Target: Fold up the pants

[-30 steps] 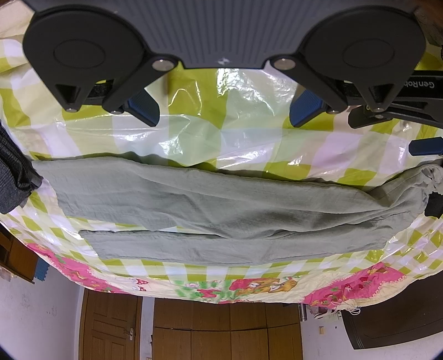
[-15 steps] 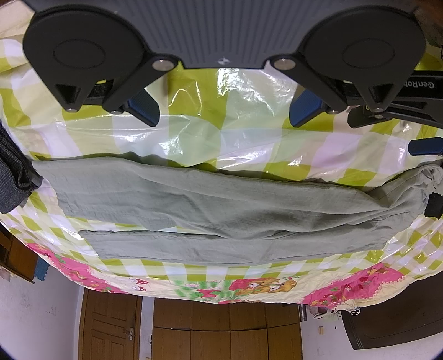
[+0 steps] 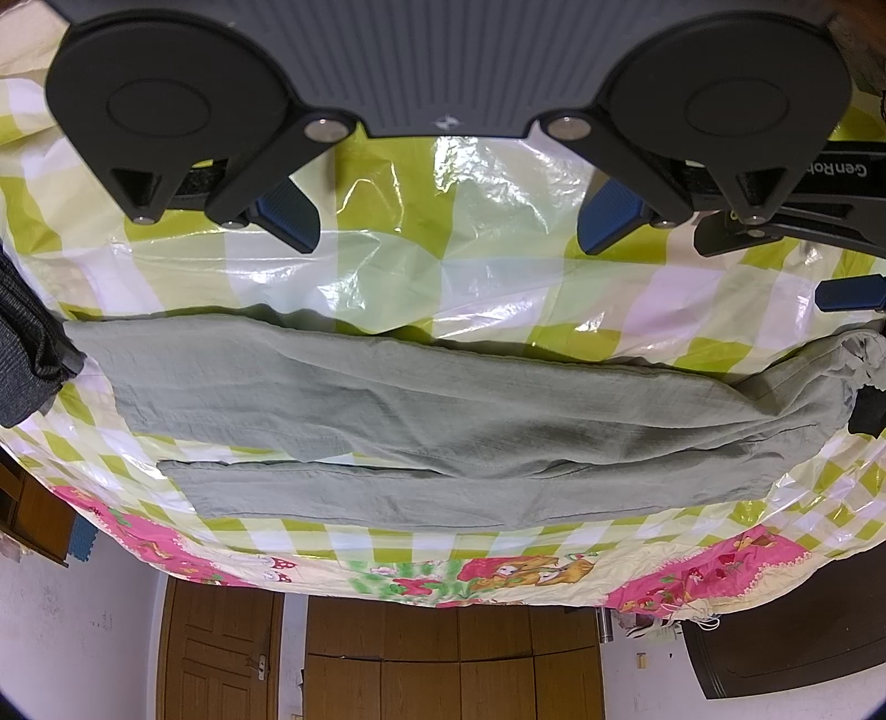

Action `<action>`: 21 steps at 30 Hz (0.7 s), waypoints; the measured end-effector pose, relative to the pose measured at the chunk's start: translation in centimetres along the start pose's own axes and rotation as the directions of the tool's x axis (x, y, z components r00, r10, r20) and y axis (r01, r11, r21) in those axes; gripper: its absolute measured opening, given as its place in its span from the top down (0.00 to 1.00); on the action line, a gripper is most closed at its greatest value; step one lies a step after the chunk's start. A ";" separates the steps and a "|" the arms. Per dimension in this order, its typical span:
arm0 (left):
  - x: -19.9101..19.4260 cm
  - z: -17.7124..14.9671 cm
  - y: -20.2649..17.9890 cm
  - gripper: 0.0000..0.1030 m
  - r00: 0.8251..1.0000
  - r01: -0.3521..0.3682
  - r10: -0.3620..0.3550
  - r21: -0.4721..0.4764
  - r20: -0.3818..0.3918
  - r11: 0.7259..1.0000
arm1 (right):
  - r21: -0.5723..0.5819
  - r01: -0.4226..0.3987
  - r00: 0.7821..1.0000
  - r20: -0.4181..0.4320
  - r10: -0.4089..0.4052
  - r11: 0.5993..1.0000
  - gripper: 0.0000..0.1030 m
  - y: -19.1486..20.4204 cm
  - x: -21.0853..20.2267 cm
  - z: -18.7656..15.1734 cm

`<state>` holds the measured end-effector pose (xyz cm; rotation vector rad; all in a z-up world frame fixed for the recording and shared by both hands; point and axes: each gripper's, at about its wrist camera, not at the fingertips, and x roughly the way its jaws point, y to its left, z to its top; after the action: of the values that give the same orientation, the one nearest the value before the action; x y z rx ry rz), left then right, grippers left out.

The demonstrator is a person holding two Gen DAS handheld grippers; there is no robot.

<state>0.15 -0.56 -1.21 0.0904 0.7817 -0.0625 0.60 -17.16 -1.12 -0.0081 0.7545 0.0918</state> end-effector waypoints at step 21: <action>-0.1 0.0 -0.1 0.00 1.000 0.001 -0.001 0.000 -0.001 1.000 | 0.000 -0.001 1.000 0.001 0.001 1.000 0.05 0.0 0.0 0.0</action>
<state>0.12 -0.68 -1.14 0.0900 0.7830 -0.0630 0.63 -17.15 -1.15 -0.0081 0.7540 0.0926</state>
